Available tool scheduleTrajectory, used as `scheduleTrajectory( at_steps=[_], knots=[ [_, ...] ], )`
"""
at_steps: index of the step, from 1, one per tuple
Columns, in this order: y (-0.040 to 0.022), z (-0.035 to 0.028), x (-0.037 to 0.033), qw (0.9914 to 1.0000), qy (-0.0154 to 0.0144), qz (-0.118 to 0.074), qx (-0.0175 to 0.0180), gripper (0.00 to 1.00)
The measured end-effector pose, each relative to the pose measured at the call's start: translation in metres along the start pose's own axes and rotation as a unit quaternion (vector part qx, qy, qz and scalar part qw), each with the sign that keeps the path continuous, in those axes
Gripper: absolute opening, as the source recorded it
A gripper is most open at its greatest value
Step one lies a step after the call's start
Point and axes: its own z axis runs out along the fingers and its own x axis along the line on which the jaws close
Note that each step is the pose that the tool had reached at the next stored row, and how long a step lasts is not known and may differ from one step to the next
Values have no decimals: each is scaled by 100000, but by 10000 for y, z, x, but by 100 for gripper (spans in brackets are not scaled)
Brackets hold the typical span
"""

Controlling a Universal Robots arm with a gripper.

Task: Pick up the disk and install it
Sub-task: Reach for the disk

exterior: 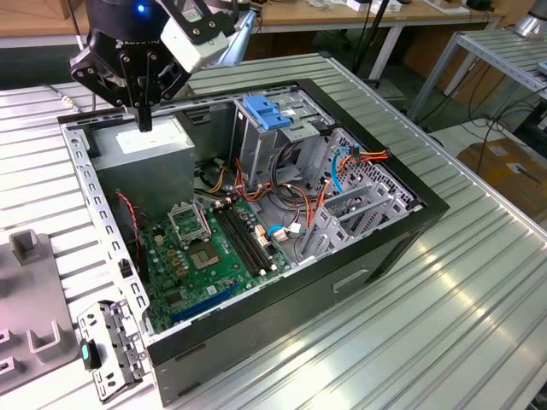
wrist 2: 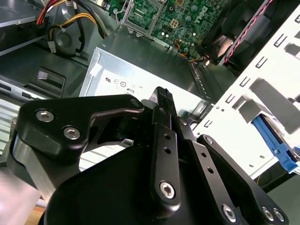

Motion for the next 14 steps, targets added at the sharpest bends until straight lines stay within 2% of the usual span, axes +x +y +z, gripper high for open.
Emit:
scheduleTrajectory(
  at_steps=[14],
  knots=[
    [-6,9,78,100000,172,4,14,11]
  ],
)
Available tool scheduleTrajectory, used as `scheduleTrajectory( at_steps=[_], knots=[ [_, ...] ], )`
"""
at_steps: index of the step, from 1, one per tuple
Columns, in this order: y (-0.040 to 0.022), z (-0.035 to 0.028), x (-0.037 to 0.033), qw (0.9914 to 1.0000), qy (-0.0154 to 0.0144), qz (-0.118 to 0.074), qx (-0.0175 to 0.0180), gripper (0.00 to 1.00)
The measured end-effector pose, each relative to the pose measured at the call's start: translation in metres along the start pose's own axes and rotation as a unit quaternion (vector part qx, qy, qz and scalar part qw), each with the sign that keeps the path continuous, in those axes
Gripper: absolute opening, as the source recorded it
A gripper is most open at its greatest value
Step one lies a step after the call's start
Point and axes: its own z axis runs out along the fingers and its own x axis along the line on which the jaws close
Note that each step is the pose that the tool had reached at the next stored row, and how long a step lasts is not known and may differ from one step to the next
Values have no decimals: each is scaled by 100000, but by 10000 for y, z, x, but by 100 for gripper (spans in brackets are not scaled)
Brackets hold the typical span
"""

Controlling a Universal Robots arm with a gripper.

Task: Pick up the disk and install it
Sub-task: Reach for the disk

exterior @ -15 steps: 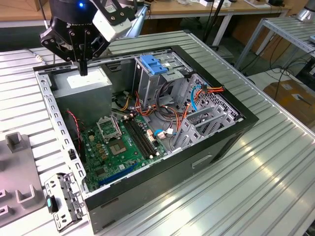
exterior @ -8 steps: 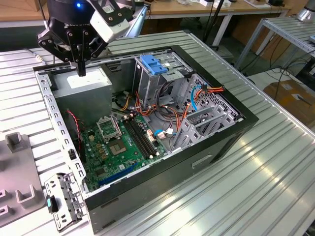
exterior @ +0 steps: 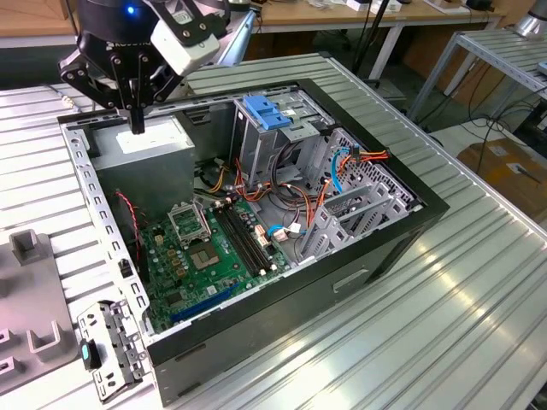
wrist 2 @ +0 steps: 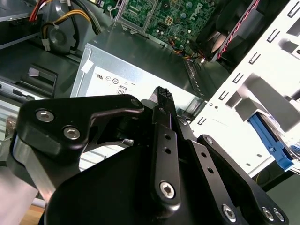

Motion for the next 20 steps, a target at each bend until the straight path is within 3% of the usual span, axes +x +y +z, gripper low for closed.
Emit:
scheduleTrajectory(
  at_steps=[20],
  knots=[
    [-7,12,87,100000,273,16,19,11]
  ],
)
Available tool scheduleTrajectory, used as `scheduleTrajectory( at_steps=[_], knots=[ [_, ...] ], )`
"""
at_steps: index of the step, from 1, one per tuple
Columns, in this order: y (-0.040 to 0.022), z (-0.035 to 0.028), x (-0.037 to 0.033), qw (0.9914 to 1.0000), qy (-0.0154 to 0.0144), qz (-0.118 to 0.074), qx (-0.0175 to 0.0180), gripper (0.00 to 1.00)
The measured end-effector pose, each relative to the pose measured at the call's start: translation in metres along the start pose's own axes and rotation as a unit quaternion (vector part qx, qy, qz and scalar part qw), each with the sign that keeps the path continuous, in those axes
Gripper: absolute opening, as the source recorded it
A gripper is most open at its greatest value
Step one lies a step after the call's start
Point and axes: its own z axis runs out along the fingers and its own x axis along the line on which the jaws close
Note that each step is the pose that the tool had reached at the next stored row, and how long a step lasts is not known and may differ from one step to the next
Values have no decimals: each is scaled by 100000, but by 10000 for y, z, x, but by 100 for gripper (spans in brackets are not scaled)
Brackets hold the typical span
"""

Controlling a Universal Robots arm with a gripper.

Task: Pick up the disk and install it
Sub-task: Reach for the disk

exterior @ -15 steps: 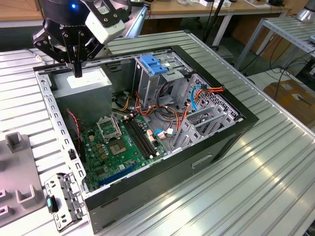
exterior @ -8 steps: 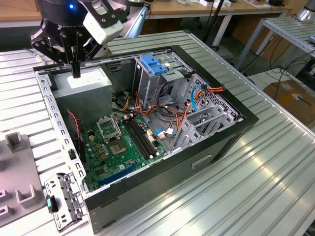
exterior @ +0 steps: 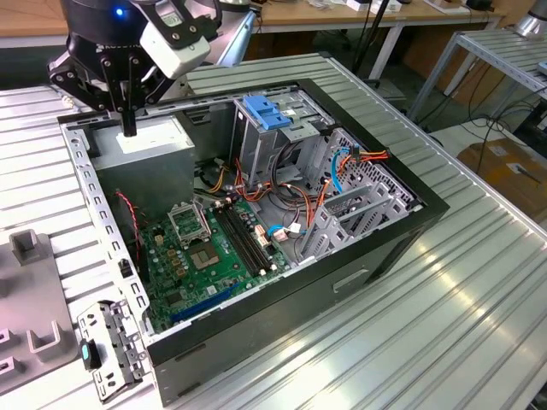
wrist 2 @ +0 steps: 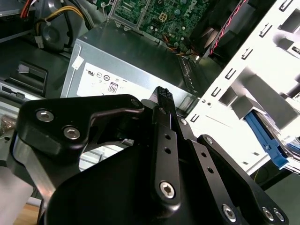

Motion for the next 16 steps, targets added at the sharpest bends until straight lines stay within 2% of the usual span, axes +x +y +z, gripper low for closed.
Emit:
scheduleTrajectory(
  at_steps=[16],
  knots=[
    [-6,9,69,100000,144,6,12,11]
  ],
)
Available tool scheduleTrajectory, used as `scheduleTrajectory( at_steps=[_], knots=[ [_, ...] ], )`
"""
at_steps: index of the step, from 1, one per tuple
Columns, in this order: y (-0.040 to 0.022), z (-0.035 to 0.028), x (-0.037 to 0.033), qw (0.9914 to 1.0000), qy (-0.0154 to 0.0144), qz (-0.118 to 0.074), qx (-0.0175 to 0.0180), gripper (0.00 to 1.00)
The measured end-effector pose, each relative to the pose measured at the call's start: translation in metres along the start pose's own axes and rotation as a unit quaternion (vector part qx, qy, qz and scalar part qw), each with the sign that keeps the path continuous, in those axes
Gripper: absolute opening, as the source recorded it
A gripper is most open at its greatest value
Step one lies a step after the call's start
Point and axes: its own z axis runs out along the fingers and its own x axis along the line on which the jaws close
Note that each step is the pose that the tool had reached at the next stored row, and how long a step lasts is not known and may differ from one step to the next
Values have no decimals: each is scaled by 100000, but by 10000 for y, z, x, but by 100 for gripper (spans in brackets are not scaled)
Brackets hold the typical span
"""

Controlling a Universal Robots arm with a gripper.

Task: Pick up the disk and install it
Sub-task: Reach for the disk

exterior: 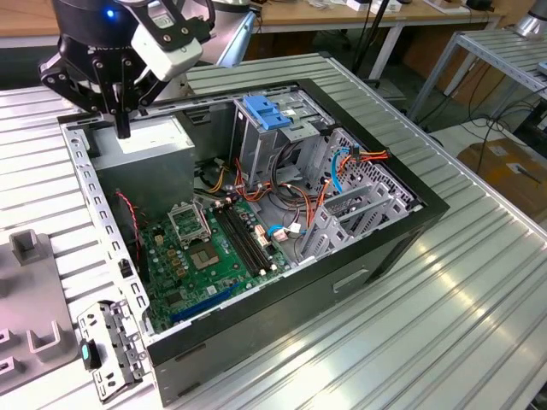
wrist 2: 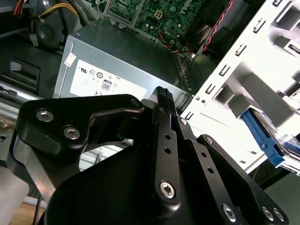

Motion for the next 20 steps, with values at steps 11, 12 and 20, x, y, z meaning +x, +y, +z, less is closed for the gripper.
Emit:
scheduleTrajectory(
  at_steps=[11,12,20],
  knots=[
    [-4,7,48,100000,89,2,7,11],
    [-4,7,51,100000,95,2,7,11],
    [-8,13,91,100000,168,3,11,11]
  ],
)
